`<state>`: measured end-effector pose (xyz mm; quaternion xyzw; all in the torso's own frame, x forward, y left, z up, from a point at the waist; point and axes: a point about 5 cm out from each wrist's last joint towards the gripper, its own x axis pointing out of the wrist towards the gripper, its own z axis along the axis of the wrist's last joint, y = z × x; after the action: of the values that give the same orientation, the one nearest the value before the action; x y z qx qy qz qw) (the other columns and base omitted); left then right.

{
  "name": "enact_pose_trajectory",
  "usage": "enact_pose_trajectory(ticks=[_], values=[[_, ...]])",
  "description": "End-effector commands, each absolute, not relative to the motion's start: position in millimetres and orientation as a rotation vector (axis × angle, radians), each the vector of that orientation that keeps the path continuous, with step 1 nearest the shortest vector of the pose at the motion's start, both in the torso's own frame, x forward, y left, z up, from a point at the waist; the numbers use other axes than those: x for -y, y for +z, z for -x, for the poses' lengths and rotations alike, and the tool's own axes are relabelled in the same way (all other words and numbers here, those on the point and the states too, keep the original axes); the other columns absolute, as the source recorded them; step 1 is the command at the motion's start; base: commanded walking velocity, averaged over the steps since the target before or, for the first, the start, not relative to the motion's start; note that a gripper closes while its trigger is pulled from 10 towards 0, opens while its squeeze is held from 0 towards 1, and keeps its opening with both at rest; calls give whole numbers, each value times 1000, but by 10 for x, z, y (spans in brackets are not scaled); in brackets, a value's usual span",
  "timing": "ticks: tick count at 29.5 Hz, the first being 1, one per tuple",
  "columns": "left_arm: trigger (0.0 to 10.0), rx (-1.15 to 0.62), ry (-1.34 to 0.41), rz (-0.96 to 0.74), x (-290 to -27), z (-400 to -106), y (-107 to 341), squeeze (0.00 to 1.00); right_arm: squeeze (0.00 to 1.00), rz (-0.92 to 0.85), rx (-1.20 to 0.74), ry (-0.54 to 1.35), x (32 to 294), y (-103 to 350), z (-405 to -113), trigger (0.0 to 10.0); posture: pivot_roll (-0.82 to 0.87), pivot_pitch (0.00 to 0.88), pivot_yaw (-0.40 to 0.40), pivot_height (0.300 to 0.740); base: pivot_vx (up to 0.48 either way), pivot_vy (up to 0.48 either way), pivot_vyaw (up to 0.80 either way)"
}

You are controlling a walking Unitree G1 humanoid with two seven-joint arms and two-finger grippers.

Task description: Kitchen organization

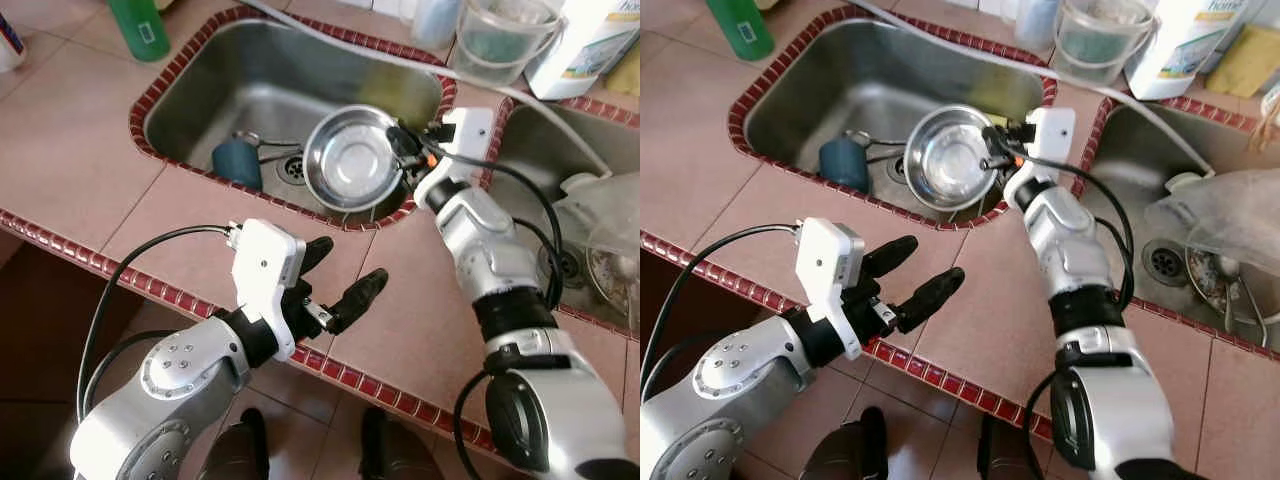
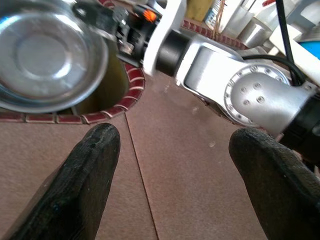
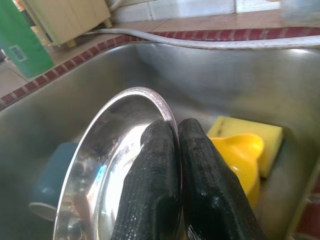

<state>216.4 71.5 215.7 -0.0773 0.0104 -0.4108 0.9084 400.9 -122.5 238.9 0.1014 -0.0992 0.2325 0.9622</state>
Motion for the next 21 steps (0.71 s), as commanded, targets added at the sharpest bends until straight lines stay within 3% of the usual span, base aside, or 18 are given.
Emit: enact_pose_trajectory(ticks=[1, 7, 13, 19, 20, 21], values=[[10000, -31, -861, 165, -684, -2100, 2157, 0, 0, -211, 168, 499, 1214, 2331, -4020, 10000, 46, 427, -7, 740, 0, 0, 0], [10000, -29, -841, 166, -689, -2108, 2164, 0, 0, -203, 166, 531, 1189, 2357, -4049, 10000, 44, 428, -13, 740, 0, 0, 0], [10000, 8, -654, 148, -857, -2303, 2191, 0, 0, -196, 169, 541, 1193, 2376, -4064, 10000, 42, 426, -14, 740, 0, 0, 0], [10000, 9, -683, 146, -855, -2297, 2213, 0, 0, -194, 160, 546, 1201, 2356, -4076, 10000, 47, 417, -16, 740, 0, 0, 0], [10000, 10, -683, 144, -852, -2298, 2214, 0, 125, -194, 159, 548, 1200, 2354, -4077, 10000, 47, 417, -16, 740, 0, 0, 0], [10000, 12, -681, 141, -846, -2303, 2213, 0, 373, -196, 156, 552, 1197, 2351, -4079, 10000, 47, 416, -16, 740, 0, 0, 0]])
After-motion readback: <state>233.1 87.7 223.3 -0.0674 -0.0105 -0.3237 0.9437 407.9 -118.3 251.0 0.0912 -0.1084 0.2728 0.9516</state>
